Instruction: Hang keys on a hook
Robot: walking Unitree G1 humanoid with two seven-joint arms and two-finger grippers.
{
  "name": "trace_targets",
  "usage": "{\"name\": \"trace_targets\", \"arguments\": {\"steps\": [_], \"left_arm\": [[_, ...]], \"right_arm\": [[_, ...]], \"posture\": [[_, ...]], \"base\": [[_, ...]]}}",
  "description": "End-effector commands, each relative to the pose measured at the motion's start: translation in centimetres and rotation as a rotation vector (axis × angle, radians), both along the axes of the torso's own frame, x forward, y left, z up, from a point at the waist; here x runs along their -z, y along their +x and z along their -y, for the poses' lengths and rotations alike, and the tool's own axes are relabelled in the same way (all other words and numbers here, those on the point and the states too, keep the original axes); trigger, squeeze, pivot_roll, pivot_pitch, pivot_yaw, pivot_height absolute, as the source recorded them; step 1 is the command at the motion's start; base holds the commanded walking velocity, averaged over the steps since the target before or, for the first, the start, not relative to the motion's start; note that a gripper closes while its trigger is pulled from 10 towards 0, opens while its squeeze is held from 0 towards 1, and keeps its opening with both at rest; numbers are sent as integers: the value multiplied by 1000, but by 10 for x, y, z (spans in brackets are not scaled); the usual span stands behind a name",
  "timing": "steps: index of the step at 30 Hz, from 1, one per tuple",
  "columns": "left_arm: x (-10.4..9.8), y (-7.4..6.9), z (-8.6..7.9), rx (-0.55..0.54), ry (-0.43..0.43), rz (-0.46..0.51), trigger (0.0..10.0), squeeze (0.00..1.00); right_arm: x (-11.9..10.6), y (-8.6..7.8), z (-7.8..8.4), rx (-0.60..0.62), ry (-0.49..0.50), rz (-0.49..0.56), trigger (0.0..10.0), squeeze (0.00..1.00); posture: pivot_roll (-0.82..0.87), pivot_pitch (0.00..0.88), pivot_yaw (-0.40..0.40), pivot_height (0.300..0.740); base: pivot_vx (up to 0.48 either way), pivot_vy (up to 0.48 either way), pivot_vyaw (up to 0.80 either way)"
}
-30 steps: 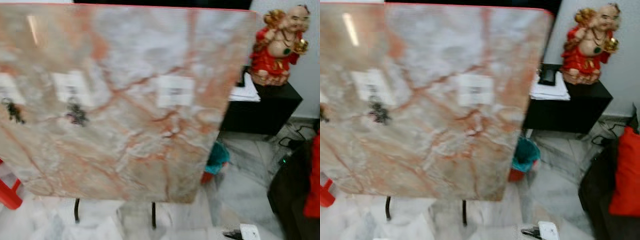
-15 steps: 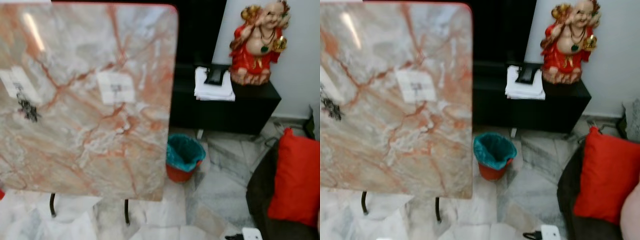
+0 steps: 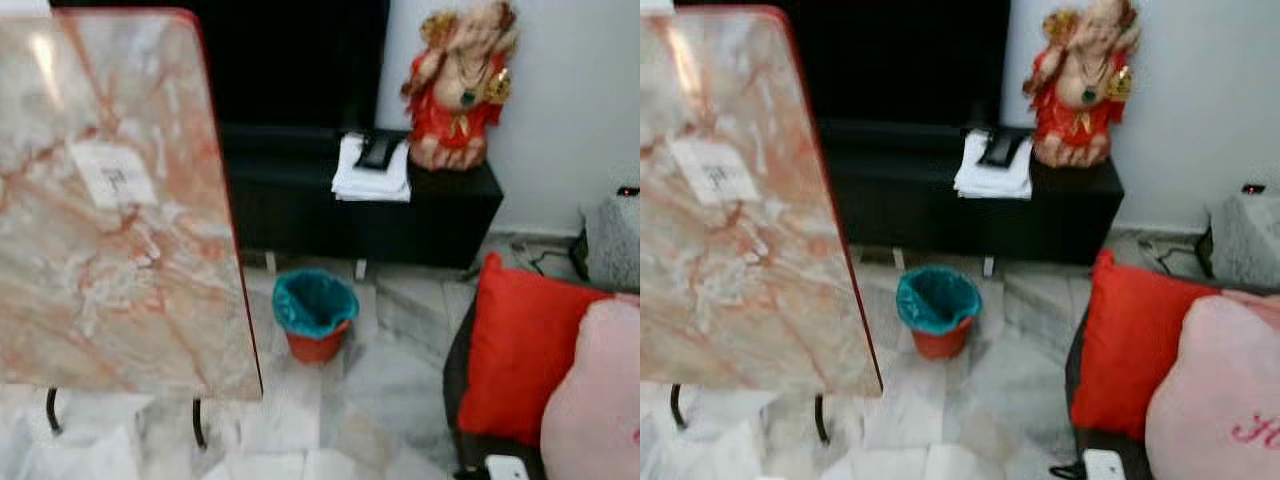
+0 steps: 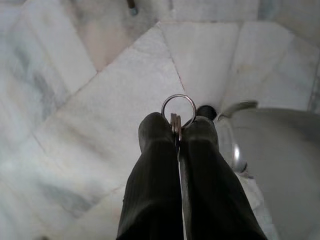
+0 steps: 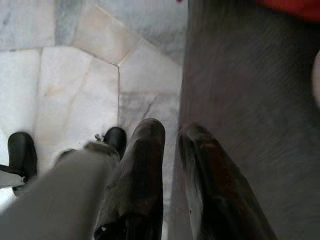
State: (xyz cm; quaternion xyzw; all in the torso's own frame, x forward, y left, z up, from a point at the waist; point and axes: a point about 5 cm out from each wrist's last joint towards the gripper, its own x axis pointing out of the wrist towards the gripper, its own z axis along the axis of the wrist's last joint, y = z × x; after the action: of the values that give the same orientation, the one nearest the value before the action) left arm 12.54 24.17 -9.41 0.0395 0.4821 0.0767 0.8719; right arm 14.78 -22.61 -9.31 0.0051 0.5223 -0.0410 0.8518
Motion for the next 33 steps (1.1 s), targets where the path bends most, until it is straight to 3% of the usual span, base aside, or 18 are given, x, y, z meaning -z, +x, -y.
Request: {"name": "trace_targets", "arguments": {"steps": [1,5,6,8,10,12,13,14,17,18,21,27,33], "left_arm": [[0,-6,-5,-78,35,33,10000,0],[-4,-2,-6,-93,88,101,10000,0],[-21,32,-11,-74,122,236,10000,0],[-54,85,-15,-34,177,443,10000,0],[-84,115,-14,-10,217,619,10000,0],[-92,121,-13,7,218,681,10000,0],[-103,128,-8,39,200,760,10000,0],[-103,128,-8,39,200,760,10000,0],[-122,137,9,157,193,889,10000,0],[-132,141,23,253,194,949,10000,0],[-144,146,40,301,172,1027,10000,0],[-160,144,62,328,118,1109,10000,0],[-171,140,63,299,130,1144,10000,0]], "right_arm": [[1,0,-4,-18,9,3,10000,0],[0,0,-2,-21,6,3,10000,0],[0,0,-1,-25,4,2,10000,0],[0,0,0,-28,1,2,10000,0],[-1,0,3,-32,-3,1,10000,0],[-1,0,4,-37,-5,-1,10000,0],[-1,0,5,-31,-4,-2,10000,0],[-1,0,5,-31,-4,-2,10000,0],[-2,0,6,-35,-3,-3,10000,0],[-2,0,7,-36,-3,-4,10000,0],[-2,0,7,-41,-4,-4,10000,0],[-3,3,6,-59,-8,4,10000,0],[-4,5,8,-61,-19,9,10000,0]], "posture": [[12,0,-37,740],[10,0,-41,740],[10,0,-47,740],[9,0,-51,740],[7,0,-55,740],[5,0,-58,740],[6,0,-60,740],[6,0,-60,740],[6,0,-63,740],[13,0,-65,740],[23,0,-69,740],[34,0,-76,740],[51,0,-92,740]], "base": [[0,0,800],[0,0,800],[0,0,800],[0,0,800],[0,0,731],[0,0,475],[0,0,0],[0,0,0],[0,0,0],[0,0,0],[0,0,0],[0,0,0],[0,0,0]]}}
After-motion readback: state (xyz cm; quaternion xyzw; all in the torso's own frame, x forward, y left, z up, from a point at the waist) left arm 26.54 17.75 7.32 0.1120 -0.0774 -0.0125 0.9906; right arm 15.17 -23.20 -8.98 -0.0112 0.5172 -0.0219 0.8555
